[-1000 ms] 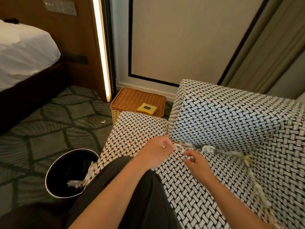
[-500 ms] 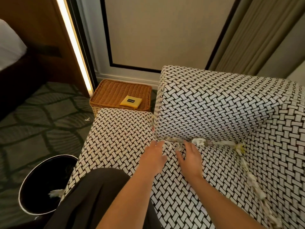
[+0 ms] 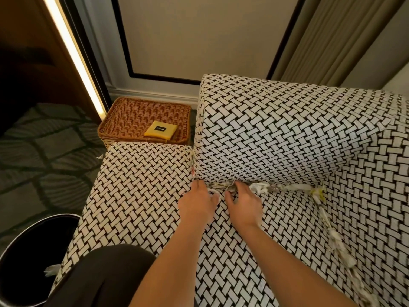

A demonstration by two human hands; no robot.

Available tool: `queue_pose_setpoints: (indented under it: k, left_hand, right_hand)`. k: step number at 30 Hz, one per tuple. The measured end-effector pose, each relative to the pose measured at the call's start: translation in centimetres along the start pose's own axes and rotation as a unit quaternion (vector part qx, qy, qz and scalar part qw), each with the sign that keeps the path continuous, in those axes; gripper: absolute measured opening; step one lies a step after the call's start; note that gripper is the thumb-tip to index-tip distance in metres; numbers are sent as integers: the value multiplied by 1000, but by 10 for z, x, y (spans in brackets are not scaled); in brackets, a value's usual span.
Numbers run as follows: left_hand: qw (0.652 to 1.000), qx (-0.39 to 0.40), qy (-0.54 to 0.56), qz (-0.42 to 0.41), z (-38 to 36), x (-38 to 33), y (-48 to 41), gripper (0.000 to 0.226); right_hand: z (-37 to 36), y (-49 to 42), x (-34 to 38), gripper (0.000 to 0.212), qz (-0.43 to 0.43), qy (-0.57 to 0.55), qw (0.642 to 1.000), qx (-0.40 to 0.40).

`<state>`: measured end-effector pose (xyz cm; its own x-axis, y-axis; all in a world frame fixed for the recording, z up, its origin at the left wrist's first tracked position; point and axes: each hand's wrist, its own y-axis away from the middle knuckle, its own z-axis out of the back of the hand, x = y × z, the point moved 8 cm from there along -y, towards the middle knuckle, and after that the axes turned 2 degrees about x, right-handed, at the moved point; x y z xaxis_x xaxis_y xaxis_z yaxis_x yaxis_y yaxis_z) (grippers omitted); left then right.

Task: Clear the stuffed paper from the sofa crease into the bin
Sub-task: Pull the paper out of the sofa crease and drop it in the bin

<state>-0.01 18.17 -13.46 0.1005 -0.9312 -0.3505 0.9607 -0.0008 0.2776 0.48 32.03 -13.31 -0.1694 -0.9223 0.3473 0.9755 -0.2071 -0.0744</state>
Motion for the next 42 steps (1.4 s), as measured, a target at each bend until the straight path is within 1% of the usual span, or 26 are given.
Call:
queue_pose_setpoints:
  k: [6,11,14,17,21,24,28,30,33,35,37,40,42]
  left_hand:
    - [998,-21,-54,-4,0,-7,-9,43]
    - [999,-39,-35,8,5,-4,-18,32]
    - [997,-70,4,18,6,-1,-19,28]
    - [990,-104,72,54,10,4,-17,20]
    - [980,-127,121,98,9,9,-18,13]
    - [975,-134,142,103,5,11,-20,12]
    - [976,-131,151,85,3,11,-21,17]
    - [975,-128,165,76,4,11,-20,18]
    - [967,-110,216,77,8,15,-16,17]
    - [961,-88,250,75,7,17,-14,11]
    - [949,-74,293,90,6,21,-8,9]
    - [918,-85,367,124,3,30,2,8]
    - [913,-106,371,134,3,32,9,6]
  right_hand:
    - [-4,-7,-1,39,-16,39,999,24]
    - [-5,-12,2,37,-12,41,999,31]
    - [-6,-16,3,34,-14,41,998,35]
    - [-8,-19,1,29,-28,34,998,37]
    - [-9,-19,1,26,-30,27,999,19]
    - [-8,-18,2,28,-29,28,999,2]
    - [-7,-16,2,26,-41,18,999,-19]
    - [-5,-15,-1,25,-58,1,998,-19]
    - [-4,-12,-4,26,-82,-49,995,-14]
    - [-3,-10,-5,25,-80,-107,991,-19]
    - [-2,-6,-7,20,-81,-178,980,-26]
    - [0,5,-8,13,-93,-248,964,-23]
    - [2,15,-9,16,-86,-254,963,-28]
